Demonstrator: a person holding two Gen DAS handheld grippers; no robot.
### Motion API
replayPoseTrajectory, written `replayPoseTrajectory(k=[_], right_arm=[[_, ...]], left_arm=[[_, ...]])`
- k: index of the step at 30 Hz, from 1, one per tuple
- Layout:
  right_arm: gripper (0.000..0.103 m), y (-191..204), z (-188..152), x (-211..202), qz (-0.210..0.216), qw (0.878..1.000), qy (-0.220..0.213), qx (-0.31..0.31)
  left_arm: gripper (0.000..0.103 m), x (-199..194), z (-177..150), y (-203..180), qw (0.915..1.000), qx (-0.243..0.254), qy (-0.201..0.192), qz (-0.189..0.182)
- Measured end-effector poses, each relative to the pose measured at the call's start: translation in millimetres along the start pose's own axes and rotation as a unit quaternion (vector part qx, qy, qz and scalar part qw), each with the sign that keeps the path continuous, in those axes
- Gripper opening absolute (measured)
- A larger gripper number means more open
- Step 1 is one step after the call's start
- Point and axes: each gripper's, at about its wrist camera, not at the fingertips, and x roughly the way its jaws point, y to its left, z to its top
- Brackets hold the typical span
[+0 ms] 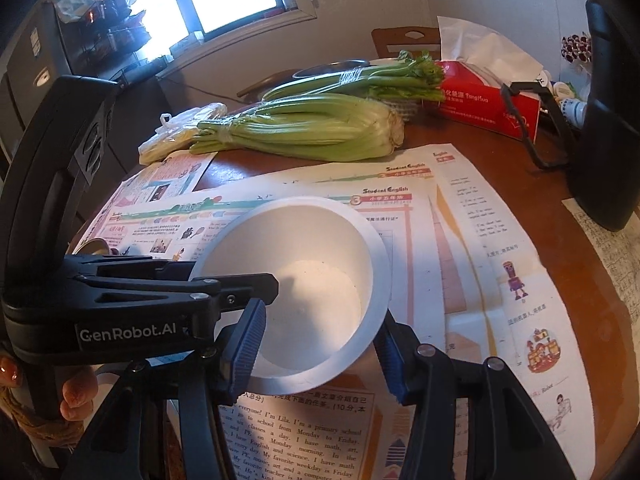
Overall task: Organize plates and bowls
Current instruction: 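Grasp the second red-printed paper bowl rim with the left gripper and lift, then carry the paper bowl over the steel bowl and lower it inside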
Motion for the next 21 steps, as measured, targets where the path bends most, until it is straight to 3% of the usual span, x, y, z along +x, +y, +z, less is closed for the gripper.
replayPoseTrajectory(k=[7,21], right_arm=[[0.053,2.7,-1.3,2.6,0.002,1.0,0.007,0.002],[0.052,9.6,-1.6,-19.8,0.003,1.0,-0.007,-0.002]], left_arm=[[0.025,-1.5,-4.5,-1.8,1.0,0.007,0.0,-0.005],[0.024,-29.2,-14.1,-12.4,0.9997,0.009,-0.022,-0.012]])
